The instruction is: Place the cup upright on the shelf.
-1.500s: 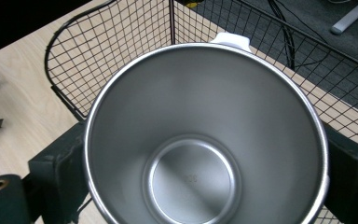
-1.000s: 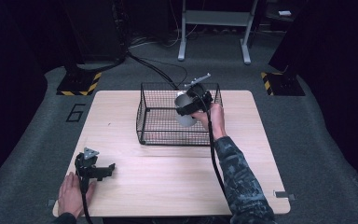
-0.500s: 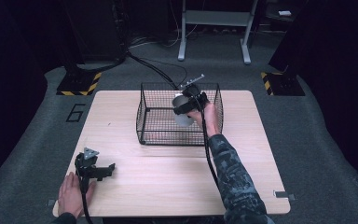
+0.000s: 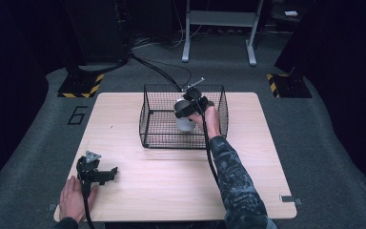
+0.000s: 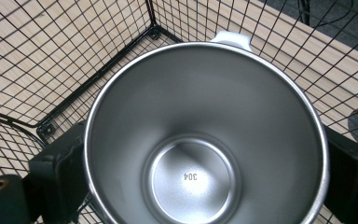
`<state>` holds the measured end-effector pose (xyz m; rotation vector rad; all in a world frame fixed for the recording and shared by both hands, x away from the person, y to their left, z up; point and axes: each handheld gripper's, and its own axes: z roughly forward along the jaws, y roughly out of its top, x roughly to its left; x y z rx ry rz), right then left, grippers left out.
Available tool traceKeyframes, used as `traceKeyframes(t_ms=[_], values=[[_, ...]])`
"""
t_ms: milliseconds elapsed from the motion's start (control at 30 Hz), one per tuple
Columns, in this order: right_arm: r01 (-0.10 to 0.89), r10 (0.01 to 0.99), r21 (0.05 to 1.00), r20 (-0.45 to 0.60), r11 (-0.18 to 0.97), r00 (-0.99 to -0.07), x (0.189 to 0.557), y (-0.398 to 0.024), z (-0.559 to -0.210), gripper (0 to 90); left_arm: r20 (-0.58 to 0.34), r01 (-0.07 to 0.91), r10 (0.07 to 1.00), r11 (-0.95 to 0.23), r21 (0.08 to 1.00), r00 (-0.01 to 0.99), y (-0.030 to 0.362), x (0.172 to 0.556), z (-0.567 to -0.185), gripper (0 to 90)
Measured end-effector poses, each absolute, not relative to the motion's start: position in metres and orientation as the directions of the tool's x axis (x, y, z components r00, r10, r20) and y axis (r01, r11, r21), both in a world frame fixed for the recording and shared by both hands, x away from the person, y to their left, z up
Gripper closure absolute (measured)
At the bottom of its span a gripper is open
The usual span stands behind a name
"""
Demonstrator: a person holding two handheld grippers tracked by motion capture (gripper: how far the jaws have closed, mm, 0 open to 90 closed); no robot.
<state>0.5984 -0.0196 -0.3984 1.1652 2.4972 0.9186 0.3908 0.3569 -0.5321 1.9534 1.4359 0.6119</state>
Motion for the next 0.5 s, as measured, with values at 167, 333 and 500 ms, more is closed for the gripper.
traceKeyframes(t_ms=[167, 333, 500], values=[[0.611, 0.75, 0.616, 0.05, 0.497, -0.66, 0.602, -0.017, -0.404, 6.3, 0.0, 0.662, 0.955, -0.207, 0.72, 0.298, 0.357, 0.391, -0.532, 0.3], [0.62, 0.749, 0.604, 0.056, 0.501, -0.66, 0.605, -0.014, -0.409, 6.3, 0.006, 0.66, 0.954, -0.212, 0.721, 0.3, 0.357, 0.391, -0.532, 0.3], [0.626, 0.752, 0.595, 0.056, 0.504, -0.657, 0.608, -0.013, -0.413, 6.3, 0.0, 0.662, 0.955, -0.206, 0.721, 0.298, 0.357, 0.391, -0.532, 0.3]])
